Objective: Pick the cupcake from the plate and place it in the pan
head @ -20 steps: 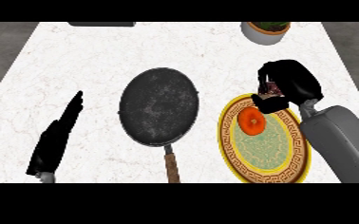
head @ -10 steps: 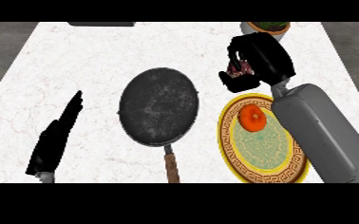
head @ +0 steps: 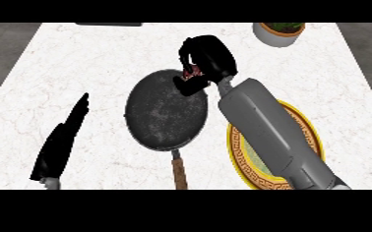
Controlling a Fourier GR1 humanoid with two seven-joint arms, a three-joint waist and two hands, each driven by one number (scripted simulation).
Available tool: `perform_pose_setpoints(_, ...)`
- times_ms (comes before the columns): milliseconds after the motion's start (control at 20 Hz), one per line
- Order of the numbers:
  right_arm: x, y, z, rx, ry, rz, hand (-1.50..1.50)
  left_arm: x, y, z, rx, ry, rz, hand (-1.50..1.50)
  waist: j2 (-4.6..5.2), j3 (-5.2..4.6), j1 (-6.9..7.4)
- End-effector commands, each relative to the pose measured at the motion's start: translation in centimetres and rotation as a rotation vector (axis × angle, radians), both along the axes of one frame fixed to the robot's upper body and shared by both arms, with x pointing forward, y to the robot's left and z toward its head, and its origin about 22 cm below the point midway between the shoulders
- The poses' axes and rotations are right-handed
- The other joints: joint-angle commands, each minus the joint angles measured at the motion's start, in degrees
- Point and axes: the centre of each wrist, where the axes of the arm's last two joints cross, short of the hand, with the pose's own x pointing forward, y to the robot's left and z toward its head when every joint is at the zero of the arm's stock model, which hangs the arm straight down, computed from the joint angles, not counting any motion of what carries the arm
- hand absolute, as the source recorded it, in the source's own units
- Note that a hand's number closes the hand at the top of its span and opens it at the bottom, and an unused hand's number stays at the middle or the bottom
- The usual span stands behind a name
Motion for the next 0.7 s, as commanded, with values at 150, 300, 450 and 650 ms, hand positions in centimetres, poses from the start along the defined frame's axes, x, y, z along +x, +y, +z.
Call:
perform_pose_setpoints(150, 1.0, 3.7, -2.9, -0.033, 0.099, 0.017, 1.5, 0.7, -1.3, 0.6, 0.007, -0.012, -0.033, 0.0, 0.4, 0.0, 1.75)
perform_pose_setpoints(300, -0.1, 4.6, -4.6, -0.069, 0.153, 0.001, 1.5, 1.0, -1.8, -0.4, 0.005, -0.021, -0.051, 0.0, 0.49, -0.03, 2.6)
perform_pose_setpoints(450, 0.2, 4.1, -6.1, -0.172, 0.151, 0.027, 1.5, 0.7, -0.3, -0.3, 0.002, -0.004, -0.062, 0.0, 0.88, -0.05, 4.2)
perform_pose_setpoints(650, -0.7, 3.4, -7.9, -0.082, 0.386, 0.028, 1.5, 2.1, -1.8, 0.9, 0.012, -0.038, -0.102, 0.0, 1.43, 0.01, 6.15)
